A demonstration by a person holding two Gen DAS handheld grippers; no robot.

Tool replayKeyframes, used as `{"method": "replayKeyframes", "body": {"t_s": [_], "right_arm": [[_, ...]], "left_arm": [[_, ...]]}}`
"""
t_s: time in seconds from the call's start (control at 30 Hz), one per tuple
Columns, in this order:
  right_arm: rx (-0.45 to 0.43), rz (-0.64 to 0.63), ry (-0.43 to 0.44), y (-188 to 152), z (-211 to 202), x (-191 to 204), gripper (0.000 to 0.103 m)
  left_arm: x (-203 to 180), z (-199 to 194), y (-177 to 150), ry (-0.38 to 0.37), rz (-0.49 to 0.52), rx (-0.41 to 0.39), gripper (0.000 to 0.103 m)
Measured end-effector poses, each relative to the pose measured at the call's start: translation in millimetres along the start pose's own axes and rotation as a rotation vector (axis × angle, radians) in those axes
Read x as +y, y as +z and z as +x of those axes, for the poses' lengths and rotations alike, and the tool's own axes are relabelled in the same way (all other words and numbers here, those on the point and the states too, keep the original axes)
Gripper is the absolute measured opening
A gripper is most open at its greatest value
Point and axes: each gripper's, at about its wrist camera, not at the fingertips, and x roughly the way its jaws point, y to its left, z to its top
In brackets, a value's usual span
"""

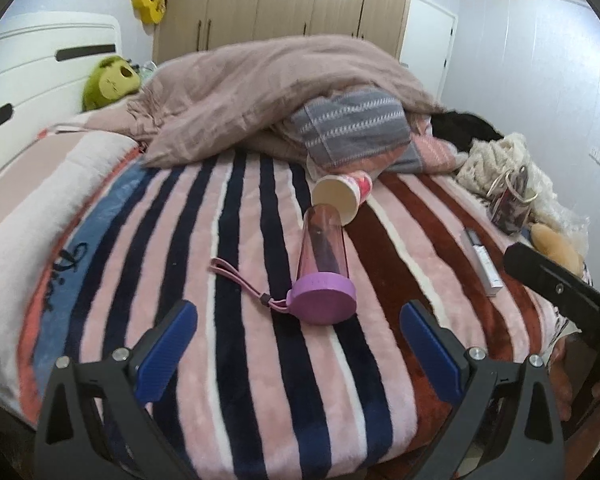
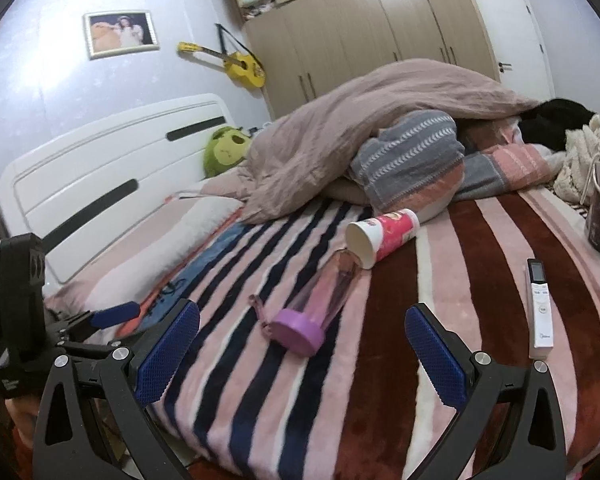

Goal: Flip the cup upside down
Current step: 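Move the left tool toward the purple cap of the lying pink bottle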

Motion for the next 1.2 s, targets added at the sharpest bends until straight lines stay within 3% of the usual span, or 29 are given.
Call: {"method": "replayKeyframes", "body": {"t_s": [0.17, 0.3, 0.73, 1.03, 1.2], "right_arm": [[0.045, 0.033, -0.028, -2.0, 42.5, -28.3, 0.103], [0.017, 0.039, -0.04, -1.6, 58.0, -44.2, 0.103], [-0.018, -0.006, -0.041, 8.6, 66.0, -44.2, 0.103], [0.016, 0.027, -0.053, 3.7, 83.6, -62.6, 0.103], [0.042, 0.04, -0.057, -0.7, 96.7, -72.8, 0.103]], "left_arm": [[0.0, 52.3, 6.9, -0.023, 0.02, 0.06, 0.101], [-2.0, 72.1, 8.6, -0.035, 0.036, 0.077, 0.101], [-3.3, 78.3, 17.2, -0.034, 0.042, 0.054, 0.101], [-18.5, 116.0, 13.6, -0.052, 0.069, 0.122, 0.097], [-24.9, 143.9, 10.7, -0.014, 0.095, 0.161, 0.092]]}}
